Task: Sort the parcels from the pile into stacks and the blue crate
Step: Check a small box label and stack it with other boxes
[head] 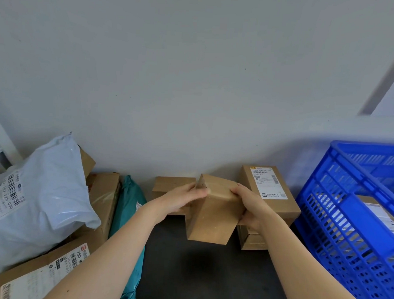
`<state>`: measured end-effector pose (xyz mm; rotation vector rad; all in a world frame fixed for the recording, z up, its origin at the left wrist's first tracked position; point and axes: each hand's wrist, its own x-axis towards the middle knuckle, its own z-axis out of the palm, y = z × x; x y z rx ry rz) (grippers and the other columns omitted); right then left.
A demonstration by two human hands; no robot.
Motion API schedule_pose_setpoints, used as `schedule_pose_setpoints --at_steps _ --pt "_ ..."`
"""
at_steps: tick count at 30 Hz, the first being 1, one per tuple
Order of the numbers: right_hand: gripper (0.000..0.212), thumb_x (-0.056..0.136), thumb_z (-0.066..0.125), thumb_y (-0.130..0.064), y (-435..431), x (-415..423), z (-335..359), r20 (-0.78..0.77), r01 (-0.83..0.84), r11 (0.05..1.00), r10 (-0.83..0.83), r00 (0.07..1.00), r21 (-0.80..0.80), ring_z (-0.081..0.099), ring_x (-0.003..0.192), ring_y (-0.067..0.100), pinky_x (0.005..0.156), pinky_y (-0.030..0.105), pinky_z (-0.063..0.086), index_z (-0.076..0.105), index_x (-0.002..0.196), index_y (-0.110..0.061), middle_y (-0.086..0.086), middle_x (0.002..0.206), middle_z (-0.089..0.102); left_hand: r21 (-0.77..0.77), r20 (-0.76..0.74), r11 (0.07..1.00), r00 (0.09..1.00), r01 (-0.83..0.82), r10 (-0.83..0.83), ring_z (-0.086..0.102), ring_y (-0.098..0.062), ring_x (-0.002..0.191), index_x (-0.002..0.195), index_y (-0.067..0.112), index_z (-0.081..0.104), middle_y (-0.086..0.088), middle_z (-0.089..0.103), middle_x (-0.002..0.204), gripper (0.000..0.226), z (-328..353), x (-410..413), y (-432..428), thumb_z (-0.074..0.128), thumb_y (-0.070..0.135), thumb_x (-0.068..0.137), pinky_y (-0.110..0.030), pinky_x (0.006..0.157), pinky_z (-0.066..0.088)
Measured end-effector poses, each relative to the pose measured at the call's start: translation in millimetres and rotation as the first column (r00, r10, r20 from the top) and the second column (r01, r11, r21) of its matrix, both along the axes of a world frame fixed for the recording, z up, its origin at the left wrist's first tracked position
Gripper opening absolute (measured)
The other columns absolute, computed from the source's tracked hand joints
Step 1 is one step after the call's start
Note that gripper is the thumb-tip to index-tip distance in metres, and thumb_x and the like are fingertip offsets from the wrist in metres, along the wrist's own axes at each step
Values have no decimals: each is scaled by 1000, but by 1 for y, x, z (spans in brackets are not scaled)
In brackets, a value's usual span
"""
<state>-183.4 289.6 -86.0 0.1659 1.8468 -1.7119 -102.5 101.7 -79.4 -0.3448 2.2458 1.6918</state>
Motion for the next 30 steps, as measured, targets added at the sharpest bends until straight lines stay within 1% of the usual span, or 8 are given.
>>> schedule_pose_setpoints --at_steps 2,5,10,17,22,25,27,30 --pt "39 97 52 -31 0 -1 -2 5 14 1000 -14 1000 9 49 111 27 96 53 46 45 135 -31 2 118 50 -130 -40 992 999 -7 2 37 -14 134 149 28 29 10 37 147 90 -3 1 2 73 52 74 -27 107 32" --pt "50 96 54 -34 -2 0 -5 16 40 999 -40 999 2 47 117 28 97 52 46 38 143 -30 2 132 45 -211 -88 976 996 -52 34 42 -14 130 146 23 34 7 43 142 87 -10 0 2 79 41 74 -28 102 36" --pt "71 90 59 -49 -12 7 -9 -43 108 992 -105 994 60 37 134 32 103 49 40 29 149 -25 5 150 35 -67 -20 965 968 -252 251 54 -14 108 134 17 43 5 54 120 75 -23 -4 2 77 45 73 -32 91 49" --pt "117 74 77 -49 -28 20 -19 -168 -103 961 149 974 258 38 134 27 111 43 34 -5 154 -23 4 153 30 160 157 904 914 -397 374 55 -25 115 132 16 47 -4 58 125 86 -26 -4 1 71 67 67 -48 94 50" --pt "110 72 76 -54 -28 16 -18 -63 -179 931 210 976 318 47 120 27 97 42 44 8 152 -22 6 142 40 159 144 890 902 -427 407 54 -26 119 137 13 45 -6 54 131 55 -25 -2 0 60 39 92 -48 100 47" --pt "98 76 74 -50 -25 18 -14 -4 -173 948 180 984 266 49 101 22 77 37 42 15 149 -22 4 129 44 145 68 909 920 -392 386 58 -17 102 134 14 48 3 57 111 49 -28 0 1 66 26 90 -35 81 55" --pt "92 78 73 -47 -24 21 -13 17 -180 953 181 983 246 49 90 18 68 34 40 18 148 -21 4 124 45 158 37 915 929 -370 369 60 -16 100 132 16 49 1 59 112 51 -27 1 1 70 23 87 -31 74 57" --pt "83 78 74 -44 -20 22 -15 26 -164 968 162 986 191 52 99 23 82 41 47 27 143 -23 6 124 49 206 34 912 934 -354 355 61 -18 105 131 17 51 0 60 116 56 -25 0 1 73 30 82 -36 83 57"
